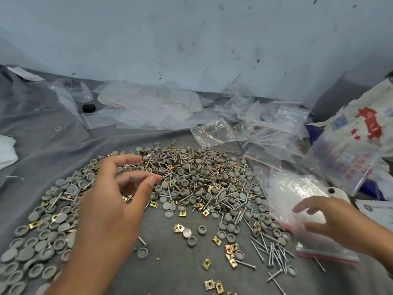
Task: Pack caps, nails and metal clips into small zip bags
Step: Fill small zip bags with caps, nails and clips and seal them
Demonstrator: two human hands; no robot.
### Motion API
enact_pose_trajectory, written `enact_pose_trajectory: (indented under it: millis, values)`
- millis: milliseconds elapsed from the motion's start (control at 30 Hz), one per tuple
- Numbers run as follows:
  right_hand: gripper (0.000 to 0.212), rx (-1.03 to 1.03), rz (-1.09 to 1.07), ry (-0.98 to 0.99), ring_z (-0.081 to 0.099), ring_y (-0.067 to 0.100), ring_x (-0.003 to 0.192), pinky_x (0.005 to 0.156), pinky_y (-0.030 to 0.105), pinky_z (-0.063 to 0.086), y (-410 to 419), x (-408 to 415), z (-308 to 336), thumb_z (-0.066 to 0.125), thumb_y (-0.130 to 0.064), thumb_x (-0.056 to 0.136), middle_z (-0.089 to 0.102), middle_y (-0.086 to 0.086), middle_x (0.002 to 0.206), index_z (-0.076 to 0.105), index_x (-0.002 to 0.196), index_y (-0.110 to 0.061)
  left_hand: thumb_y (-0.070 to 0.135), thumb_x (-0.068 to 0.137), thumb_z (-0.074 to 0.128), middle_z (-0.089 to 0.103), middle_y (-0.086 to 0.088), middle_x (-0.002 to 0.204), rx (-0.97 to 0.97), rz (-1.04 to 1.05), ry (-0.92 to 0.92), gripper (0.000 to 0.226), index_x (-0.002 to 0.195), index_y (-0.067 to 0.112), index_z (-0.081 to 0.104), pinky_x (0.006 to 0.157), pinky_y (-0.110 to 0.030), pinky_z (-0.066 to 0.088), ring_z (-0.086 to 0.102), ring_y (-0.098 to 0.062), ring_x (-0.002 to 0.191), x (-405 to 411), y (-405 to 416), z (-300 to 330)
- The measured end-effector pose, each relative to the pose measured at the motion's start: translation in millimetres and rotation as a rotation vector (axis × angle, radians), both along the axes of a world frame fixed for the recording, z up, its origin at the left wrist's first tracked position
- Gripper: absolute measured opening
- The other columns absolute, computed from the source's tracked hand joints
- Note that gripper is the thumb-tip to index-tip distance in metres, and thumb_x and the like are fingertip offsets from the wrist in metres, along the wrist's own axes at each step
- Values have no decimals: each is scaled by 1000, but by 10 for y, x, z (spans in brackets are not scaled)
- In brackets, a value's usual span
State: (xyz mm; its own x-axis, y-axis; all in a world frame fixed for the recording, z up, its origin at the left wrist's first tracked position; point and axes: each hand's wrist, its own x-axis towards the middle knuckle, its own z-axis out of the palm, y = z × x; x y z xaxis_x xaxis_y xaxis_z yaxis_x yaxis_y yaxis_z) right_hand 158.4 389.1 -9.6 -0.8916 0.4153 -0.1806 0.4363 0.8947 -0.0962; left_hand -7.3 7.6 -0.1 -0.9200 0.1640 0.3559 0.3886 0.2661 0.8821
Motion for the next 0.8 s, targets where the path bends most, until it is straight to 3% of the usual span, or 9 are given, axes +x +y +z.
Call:
enact_pose_trajectory:
  millis: [67,200,267,367,500,567,667,733,800]
  values:
    - [32,-14,-44,114,64,-4,91,86,29,54,-11,25,-45,85,-32,81,66,-29,97,62,86,-54,58,78,61,73,28,88,-7,-7,4,34,106,45,49,68,-33,47,68,2,83,25,15,11]
    - [25,23,-49,94,60,-5,92,84,30,54,-154,36,-66,80,-42,83,61,-35,98,59,89,-55,57,78,61,72,30,87,-13,-25,3,34,107,42,50,67,-31,47,66,4,84,55,37,21]
    - [32,30,-70,240,63,-2,82,75,34,52,-155,41,-58,77,-26,90,68,-29,84,60,76,-51,55,79,62,72,30,87,-12,-37,1,35,109,41,50,67,-31,48,66,4,84,51,43,16]
    - [35,-11,-87,474,64,-2,75,69,27,47,-264,43,82,80,-20,85,68,-29,73,63,75,-49,56,78,62,72,29,88,-6,-51,-15,35,108,41,51,68,-30,47,66,5,84,37,42,5]
    - [22,-98,-123,728,63,-3,74,59,17,43,-578,-99,336,84,-36,73,68,-30,79,64,66,-40,58,75,60,72,29,87,-46,-100,-61,32,103,45,52,68,-25,47,68,4,83,52,88,-24]
    - [23,-166,-91,814,61,-2,67,56,15,42,-812,-260,435,79,-51,67,68,-28,76,63,66,-36,49,80,64,71,31,86,-107,-147,-83,23,100,44,54,61,-14,47,67,7,83,67,127,-47]
    - [28,-103,-18,751,55,3,56,48,17,38,-1080,-499,400,79,-55,68,62,-17,64,59,64,-37,34,86,72,67,35,89,-209,-241,-98,21,98,43,58,70,-7,49,65,12,82,104,169,-87]
    - [30,5,-45,540,50,-2,60,50,25,33,-1133,-605,316,82,-51,73,60,-18,66,57,66,-36,37,88,70,63,39,94,-277,-289,-103,18,99,44,57,75,-9,51,63,13,86,122,169,-82]
    - [27,-121,-67,405,54,1,62,55,28,39,-1121,-636,244,80,-53,75,64,-18,72,61,70,-35,40,89,68,63,39,94,-283,-310,-127,15,99,44,58,72,-9,50,63,13,86,112,152,-85]
